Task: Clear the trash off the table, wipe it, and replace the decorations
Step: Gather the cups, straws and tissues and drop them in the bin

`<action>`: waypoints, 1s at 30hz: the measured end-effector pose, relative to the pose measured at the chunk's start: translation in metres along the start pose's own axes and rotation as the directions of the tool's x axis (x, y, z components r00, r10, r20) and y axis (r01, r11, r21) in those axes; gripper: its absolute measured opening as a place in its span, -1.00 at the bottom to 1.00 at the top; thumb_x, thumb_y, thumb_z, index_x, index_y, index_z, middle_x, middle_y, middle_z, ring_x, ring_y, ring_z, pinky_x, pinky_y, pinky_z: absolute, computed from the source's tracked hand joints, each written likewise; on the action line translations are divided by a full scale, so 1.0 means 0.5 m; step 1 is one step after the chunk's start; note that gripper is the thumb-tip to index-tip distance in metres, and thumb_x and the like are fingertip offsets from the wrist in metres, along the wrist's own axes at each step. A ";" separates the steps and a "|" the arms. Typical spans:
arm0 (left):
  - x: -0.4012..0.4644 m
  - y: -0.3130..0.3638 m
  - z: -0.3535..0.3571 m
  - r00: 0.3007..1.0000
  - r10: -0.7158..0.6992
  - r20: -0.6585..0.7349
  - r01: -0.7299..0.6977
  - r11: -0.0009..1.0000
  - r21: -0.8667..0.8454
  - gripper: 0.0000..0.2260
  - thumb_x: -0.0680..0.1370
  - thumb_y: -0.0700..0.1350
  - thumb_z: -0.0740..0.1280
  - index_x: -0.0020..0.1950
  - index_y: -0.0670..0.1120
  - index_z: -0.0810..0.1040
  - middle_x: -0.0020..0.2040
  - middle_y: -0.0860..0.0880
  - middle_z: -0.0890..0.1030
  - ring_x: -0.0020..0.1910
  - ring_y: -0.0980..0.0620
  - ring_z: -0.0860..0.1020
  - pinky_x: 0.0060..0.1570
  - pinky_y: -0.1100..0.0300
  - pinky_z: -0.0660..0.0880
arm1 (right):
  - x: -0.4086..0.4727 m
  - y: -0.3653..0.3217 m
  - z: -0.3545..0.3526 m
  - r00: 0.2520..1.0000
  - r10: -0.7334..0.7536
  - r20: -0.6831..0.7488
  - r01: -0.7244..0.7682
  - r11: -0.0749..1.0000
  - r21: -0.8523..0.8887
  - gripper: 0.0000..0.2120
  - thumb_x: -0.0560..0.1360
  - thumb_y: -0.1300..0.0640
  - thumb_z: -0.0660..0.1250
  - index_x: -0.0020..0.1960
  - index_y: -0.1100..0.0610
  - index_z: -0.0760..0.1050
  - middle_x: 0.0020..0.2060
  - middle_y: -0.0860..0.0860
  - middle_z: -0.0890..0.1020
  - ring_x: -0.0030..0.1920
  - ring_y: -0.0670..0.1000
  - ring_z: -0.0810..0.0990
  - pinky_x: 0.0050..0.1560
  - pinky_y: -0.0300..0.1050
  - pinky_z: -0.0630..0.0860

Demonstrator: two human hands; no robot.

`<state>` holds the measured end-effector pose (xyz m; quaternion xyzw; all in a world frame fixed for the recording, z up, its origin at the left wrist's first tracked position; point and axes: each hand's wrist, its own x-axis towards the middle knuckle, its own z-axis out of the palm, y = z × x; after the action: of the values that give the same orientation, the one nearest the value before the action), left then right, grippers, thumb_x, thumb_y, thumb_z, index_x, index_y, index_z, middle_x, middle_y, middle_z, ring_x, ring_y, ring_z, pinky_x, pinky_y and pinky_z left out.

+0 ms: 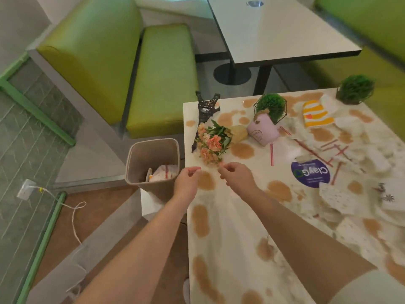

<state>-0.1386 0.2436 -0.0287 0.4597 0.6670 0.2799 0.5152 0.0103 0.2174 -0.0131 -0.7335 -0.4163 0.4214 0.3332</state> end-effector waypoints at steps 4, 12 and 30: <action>-0.090 0.015 0.105 0.995 0.030 0.090 -0.031 0.999 0.015 -0.84 0.62 -0.11 0.25 0.18 -0.03 0.54 0.01 0.02 0.58 -0.05 0.04 0.55 -0.13 0.21 0.48 | -0.063 0.056 -0.112 1.000 0.013 -0.023 -0.014 0.998 -0.067 -0.87 0.51 0.02 0.35 -0.09 0.08 0.59 -0.18 -0.04 0.65 -0.22 -0.02 0.57 -0.27 -0.16 0.49; -0.229 -0.017 0.285 0.975 0.040 0.220 -0.079 0.982 0.170 -0.85 0.58 -0.07 0.32 0.15 0.02 0.54 0.10 -0.01 0.59 0.00 0.06 0.54 -0.07 0.22 0.39 | -0.154 0.199 -0.289 0.998 -0.001 -0.056 -0.014 0.964 -0.265 -0.77 0.62 0.06 0.19 0.04 0.15 0.57 -0.12 0.05 0.65 -0.13 0.06 0.58 -0.13 -0.04 0.48; -0.355 -0.113 0.393 0.967 0.210 0.146 -0.236 0.512 0.826 -0.31 0.30 0.32 0.42 0.33 0.08 0.34 0.24 0.04 0.36 0.24 0.00 0.38 0.21 0.08 0.25 | -0.213 0.363 -0.373 0.963 -0.237 0.128 0.217 0.402 -0.889 -0.63 0.51 -0.10 0.26 0.30 -0.10 0.48 0.32 -0.05 0.41 0.34 0.11 0.27 0.25 0.04 0.15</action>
<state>0.0368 0.0401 -0.0617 0.7347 0.6475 -0.0151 0.2017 0.2054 0.0182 -0.0502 -0.7383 -0.6680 0.0803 -0.0484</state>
